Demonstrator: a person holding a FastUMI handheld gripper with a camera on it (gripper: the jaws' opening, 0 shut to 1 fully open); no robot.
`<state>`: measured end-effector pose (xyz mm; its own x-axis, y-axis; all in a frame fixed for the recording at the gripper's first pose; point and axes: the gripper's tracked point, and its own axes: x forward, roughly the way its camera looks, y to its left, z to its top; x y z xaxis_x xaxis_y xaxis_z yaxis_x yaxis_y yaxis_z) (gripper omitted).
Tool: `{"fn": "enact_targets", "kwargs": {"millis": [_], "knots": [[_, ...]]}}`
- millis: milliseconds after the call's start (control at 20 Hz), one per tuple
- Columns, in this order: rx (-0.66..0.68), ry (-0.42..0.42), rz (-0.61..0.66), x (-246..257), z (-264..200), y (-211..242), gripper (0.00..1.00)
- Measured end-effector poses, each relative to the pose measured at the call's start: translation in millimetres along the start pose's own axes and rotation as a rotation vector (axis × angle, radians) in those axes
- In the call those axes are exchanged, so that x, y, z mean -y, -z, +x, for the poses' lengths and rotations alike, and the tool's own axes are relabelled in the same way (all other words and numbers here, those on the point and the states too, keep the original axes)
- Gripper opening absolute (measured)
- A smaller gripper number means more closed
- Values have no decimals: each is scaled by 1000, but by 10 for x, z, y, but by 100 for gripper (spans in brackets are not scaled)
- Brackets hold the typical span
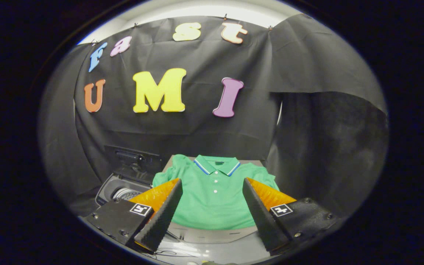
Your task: Put the clothes into the washing machine and then close the washing machine lid.
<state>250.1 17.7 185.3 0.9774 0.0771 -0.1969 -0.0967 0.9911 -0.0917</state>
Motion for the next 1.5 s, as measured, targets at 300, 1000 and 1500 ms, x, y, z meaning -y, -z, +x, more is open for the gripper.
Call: {"fn": "enact_targets", "kwargs": {"millis": [300,1000,1500], "knots": [[-199,-14,30,92,1019,107,100],[-440,-3,89,191,1564,641,97],[-461,-27,148,227,1597,660,21]]}}
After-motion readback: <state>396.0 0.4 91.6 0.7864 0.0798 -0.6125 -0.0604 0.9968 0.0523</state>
